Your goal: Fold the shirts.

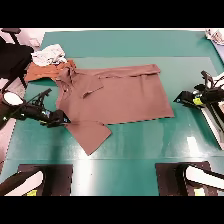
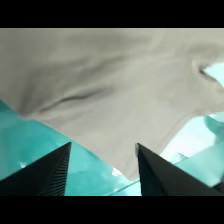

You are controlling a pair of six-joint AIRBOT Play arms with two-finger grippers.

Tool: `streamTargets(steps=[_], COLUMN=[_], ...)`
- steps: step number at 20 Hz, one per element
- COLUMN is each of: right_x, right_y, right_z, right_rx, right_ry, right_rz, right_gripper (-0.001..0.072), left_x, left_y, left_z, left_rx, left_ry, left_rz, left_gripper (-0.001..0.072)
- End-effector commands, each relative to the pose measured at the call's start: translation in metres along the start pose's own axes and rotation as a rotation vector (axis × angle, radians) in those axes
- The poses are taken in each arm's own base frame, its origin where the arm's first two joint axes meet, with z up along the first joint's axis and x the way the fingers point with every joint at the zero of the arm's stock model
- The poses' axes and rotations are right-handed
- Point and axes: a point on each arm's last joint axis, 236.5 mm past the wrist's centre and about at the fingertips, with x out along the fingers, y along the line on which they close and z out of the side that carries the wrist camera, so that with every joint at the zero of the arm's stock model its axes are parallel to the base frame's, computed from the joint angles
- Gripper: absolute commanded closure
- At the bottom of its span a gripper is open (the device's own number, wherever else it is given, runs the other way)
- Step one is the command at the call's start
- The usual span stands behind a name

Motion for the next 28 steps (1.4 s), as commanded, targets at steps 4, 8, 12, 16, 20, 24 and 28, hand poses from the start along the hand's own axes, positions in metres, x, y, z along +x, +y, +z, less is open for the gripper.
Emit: streamTargets(steps=[4, 8, 12, 16, 20, 24, 28], right_x=[0.002, 0.002, 0.002, 0.002, 0.002, 0.002, 0.002], right_y=[0.0, 0.0, 0.001, 0.001, 0.0, 0.001, 0.006], right_z=[-0.01, -0.011, -0.011, -0.012, -0.01, -0.01, -0.009], right_rx=[0.0, -0.003, -0.003, -0.003, -0.003, -0.002, 0.008], right_ry=[0.004, 0.006, 0.008, 0.011, 0.003, 0.005, 0.001], right_rz=[0.005, 0.006, 0.007, 0.008, 0.006, 0.009, 0.03], right_gripper=[0.0056, 0.0055, 0.0055, 0.0054, 0.0054, 0.0054, 0.0054], left_x=[0.018, 0.026, 0.04, 0.043, 0.043, 0.054, 0.071], left_y=[0.007, 0.017, 0.021, 0.018, 0.018, 0.015, -0.014], left_z=[-0.052, -0.072, -0.051, -0.026, -0.026, -0.03, -0.024], left_rx=[0.011, -0.042, -0.154, -0.21, -0.209, -0.19, -0.169], left_ry=[0.105, 0.105, -0.023, -0.136, -0.136, -0.14, -0.184], left_rz=[-0.023, -0.001, -0.02, -0.064, -0.063, -0.049, -0.067], left_gripper=[0.0215, 0.0125, -0.0004, -0.0003, 0.0005, 0.0019, 0.0097])
